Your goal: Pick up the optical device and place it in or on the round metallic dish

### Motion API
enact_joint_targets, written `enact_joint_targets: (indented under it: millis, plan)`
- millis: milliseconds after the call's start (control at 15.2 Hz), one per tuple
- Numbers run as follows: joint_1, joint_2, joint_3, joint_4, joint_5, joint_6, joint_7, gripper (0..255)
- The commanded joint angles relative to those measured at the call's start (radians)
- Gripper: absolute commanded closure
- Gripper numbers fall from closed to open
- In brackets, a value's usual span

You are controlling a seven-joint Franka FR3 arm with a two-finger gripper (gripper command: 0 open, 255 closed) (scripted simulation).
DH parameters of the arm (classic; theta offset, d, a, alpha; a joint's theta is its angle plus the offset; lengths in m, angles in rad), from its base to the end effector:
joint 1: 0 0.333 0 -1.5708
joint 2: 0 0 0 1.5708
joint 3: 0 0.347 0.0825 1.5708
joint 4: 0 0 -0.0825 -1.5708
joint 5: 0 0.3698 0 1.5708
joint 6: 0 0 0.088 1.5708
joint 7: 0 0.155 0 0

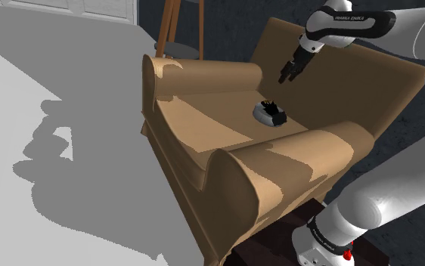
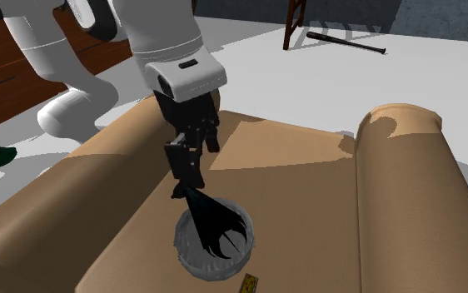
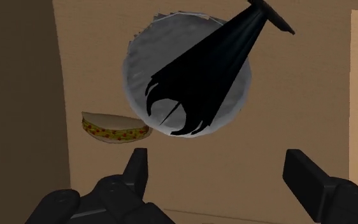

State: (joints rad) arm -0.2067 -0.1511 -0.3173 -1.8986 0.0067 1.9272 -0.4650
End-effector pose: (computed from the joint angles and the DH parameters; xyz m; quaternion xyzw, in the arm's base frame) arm 0.4495 -0.2693 0.5638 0.9955 -0.0306 0.0883 0.0172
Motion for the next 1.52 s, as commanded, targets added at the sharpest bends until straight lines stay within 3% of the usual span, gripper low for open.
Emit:
enact_joint_targets:
  millis: [0,462,990,1452]
  plan:
    - [-0.002,0.050,0.017,0.006,-0.033,-0.008,0.114,0]
    - [0.005,0.212,0.037,0.001,-0.101,-0.057,0.451,0]
    - [0.000,0.230,0.032,-0.081,-0.100,0.043,0.451,0]
    - [0.000,0.230,0.032,-0.081,-0.100,0.043,0.451,0]
